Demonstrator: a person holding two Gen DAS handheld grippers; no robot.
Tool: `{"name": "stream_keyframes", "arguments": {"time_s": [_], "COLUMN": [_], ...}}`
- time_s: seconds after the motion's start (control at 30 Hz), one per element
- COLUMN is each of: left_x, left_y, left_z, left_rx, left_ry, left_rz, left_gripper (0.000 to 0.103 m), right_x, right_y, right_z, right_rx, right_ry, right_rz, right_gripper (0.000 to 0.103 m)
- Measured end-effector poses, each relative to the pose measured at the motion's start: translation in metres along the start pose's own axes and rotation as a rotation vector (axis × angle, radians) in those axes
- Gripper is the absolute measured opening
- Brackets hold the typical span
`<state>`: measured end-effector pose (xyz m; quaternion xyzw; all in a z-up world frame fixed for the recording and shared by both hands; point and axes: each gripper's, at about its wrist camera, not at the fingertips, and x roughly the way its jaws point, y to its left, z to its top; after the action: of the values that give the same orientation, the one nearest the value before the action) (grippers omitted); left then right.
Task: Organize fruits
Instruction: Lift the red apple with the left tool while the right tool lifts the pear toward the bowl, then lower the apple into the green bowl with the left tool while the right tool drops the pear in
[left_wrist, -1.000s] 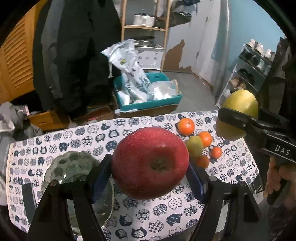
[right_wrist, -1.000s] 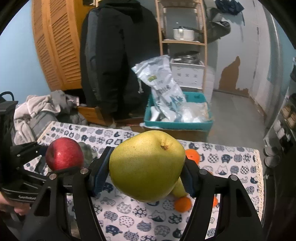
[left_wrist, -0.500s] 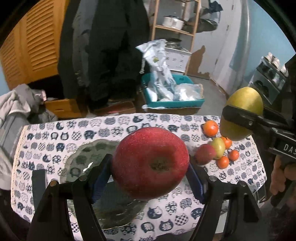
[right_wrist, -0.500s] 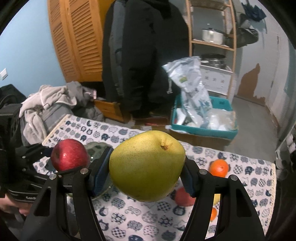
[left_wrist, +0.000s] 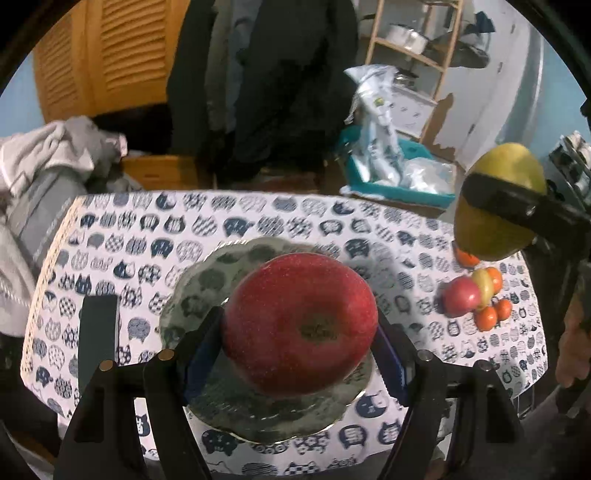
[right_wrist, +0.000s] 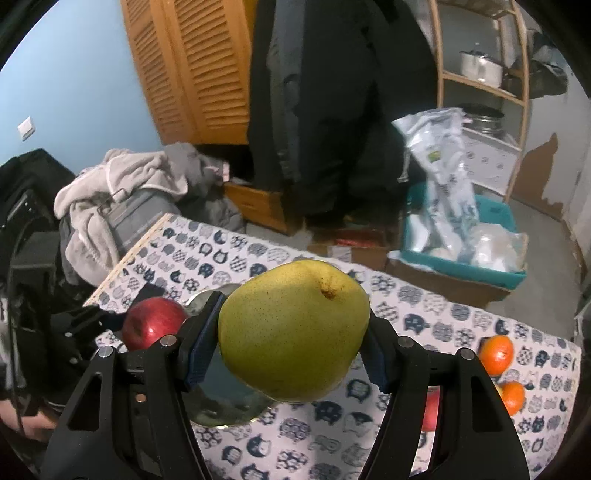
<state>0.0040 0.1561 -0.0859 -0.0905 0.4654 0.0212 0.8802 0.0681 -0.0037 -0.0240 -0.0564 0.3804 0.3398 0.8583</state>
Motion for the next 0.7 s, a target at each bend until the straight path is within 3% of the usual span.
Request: {"name": "stream_keyframes", "arguments": {"time_s": [0.33, 0.7], "left_x": [0.033, 0.062], "left_y": [0.037, 0.049], "left_z": [-0.020, -0.035], "left_rx": [-0.071, -0.128], "left_ry": [0.087, 0.182], "left_rz": [0.020, 0.002], "left_gripper": [0.077, 0.078], "right_x": [0.045, 0.084], "right_y": [0.028, 0.036], "right_z": [-0.003, -0.019], "right_rx": [-0.027, -0.040], "right_ry": [0.070, 0.157], "right_rz": [0.038, 0.048], "right_gripper": [0.068, 0.068]}}
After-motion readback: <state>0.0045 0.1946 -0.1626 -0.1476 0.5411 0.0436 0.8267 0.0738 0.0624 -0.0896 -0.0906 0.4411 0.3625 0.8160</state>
